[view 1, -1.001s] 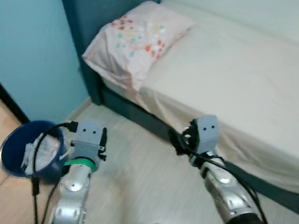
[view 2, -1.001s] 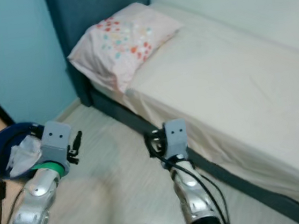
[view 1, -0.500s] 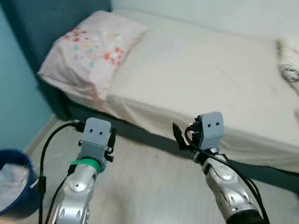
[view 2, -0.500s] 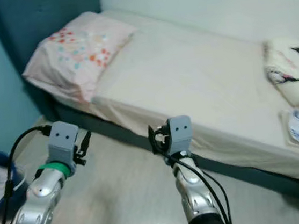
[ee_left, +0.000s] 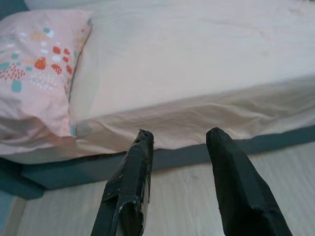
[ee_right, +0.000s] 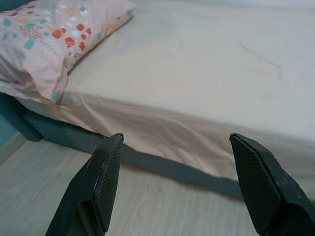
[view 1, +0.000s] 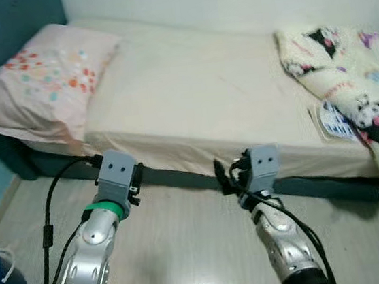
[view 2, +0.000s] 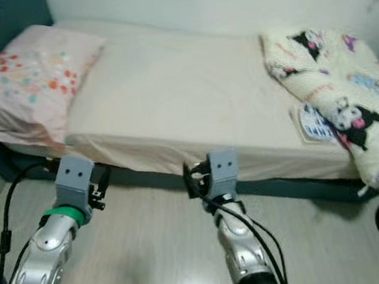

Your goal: Clean up the room

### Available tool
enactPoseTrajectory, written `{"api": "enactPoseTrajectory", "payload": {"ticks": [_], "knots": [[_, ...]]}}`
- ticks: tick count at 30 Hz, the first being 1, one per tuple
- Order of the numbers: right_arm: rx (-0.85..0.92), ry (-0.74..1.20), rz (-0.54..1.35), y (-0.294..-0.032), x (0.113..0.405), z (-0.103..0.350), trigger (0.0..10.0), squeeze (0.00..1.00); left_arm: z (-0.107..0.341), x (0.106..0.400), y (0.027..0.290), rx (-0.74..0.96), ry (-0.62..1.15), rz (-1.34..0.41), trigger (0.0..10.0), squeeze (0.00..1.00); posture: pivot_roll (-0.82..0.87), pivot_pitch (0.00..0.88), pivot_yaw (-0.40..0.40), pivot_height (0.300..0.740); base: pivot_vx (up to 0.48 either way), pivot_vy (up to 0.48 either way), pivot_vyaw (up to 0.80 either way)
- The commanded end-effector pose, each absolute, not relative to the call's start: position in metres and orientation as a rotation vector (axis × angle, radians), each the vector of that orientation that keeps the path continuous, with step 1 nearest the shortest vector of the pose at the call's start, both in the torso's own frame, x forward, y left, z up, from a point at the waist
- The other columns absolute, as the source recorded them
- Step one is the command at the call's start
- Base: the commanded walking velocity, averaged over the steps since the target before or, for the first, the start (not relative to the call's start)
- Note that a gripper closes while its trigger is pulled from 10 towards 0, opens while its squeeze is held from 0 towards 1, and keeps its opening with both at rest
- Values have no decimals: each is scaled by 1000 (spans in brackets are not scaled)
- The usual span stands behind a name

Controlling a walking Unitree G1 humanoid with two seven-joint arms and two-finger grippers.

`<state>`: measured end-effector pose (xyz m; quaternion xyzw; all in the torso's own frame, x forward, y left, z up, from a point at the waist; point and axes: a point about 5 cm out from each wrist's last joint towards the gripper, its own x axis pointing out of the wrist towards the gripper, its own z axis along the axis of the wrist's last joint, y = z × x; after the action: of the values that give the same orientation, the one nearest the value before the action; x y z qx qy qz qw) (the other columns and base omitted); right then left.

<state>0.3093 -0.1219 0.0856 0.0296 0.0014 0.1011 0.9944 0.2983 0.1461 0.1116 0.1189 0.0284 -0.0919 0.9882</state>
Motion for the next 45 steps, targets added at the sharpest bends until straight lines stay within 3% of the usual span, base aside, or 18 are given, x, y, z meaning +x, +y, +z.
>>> {"api": "enactPoseTrajectory", "payload": {"ticks": [1,45], "knots": [[46,26,172,-131,306,79,10000,0,110,296,139,238,49,-214,10000,0,42,74,-10,740,0,-398,0],[43,29,175,-130,304,77,10000,0,108,295,140,250,50,-208,10000,0,40,82,-8,740,0,-474,0]]}}
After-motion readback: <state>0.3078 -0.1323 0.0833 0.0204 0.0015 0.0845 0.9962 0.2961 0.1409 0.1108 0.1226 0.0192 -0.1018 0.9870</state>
